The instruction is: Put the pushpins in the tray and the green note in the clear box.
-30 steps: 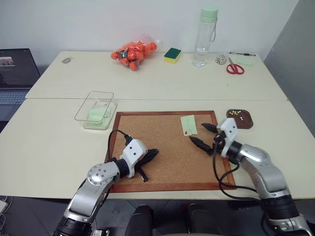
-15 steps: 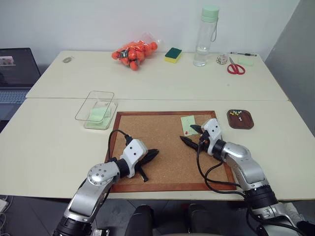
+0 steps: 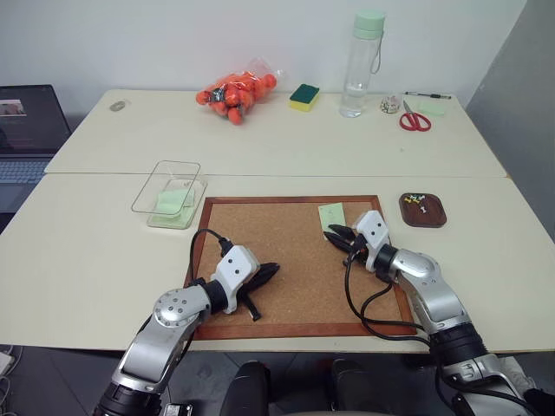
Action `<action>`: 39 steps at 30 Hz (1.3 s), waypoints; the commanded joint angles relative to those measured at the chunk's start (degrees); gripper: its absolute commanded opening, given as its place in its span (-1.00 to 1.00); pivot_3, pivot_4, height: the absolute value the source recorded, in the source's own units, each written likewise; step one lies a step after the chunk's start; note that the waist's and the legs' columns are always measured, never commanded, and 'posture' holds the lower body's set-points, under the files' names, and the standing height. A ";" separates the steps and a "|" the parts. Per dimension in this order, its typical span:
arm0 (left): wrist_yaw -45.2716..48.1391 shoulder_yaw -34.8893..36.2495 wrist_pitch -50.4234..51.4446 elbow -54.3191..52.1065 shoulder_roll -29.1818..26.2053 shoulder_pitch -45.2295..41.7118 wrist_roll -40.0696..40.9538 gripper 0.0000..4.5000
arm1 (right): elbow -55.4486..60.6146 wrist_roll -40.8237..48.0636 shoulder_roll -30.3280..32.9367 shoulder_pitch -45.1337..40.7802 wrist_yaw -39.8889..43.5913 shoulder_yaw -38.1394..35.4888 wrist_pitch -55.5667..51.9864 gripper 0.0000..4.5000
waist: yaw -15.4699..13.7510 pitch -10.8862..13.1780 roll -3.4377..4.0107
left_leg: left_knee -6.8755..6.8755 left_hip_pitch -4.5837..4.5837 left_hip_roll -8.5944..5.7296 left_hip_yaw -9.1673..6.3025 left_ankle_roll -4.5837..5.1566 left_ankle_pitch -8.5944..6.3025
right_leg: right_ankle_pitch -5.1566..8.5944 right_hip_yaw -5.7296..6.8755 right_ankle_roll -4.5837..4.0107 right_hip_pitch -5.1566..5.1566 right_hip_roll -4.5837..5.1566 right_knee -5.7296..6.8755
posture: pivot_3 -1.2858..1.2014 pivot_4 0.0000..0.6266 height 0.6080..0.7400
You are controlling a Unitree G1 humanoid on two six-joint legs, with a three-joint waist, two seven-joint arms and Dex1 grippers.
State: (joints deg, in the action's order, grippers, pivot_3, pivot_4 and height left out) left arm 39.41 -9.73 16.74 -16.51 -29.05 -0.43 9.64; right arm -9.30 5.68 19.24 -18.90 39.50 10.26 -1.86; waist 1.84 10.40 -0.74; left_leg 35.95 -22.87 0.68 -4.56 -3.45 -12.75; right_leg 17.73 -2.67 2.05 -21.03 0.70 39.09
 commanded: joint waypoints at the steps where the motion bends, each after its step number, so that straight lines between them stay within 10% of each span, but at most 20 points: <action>1: 0.44 -0.82 0.53 0.69 -0.73 1.25 -0.96 -1.00 | -0.85 -1.32 0.68 -0.38 0.92 0.54 2.39 -0.99 | 0.00 0.00 0.00 | 0.00 0.00 0.00 0.00 0.00 0.00 | 0.00 0.00 0.00 0.00 -0.01 0.00 | 0.03 -0.52 1.00; 39: -0.63 2.92 3.61 -0.45 0.42 -1.95 3.19 -1.00 | 13.12 5.88 2.96 -3.11 1.12 -6.80 -1.67 -0.99 | -0.01 0.01 0.00 | -0.01 -0.04 0.01 -0.02 0.00 0.00 | 0.00 0.01 -0.01 -0.04 -0.02 0.01 | 0.03 -0.52 1.00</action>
State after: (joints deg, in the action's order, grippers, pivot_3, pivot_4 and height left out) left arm 39.52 -8.82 19.25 -16.40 -28.98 -1.49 12.06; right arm 1.07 10.38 21.97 -21.72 40.25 4.03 -3.74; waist 1.83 10.41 -0.74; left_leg 35.95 -22.91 0.69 -4.58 -3.44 -12.75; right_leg 17.72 -2.65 2.04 -21.07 0.67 39.10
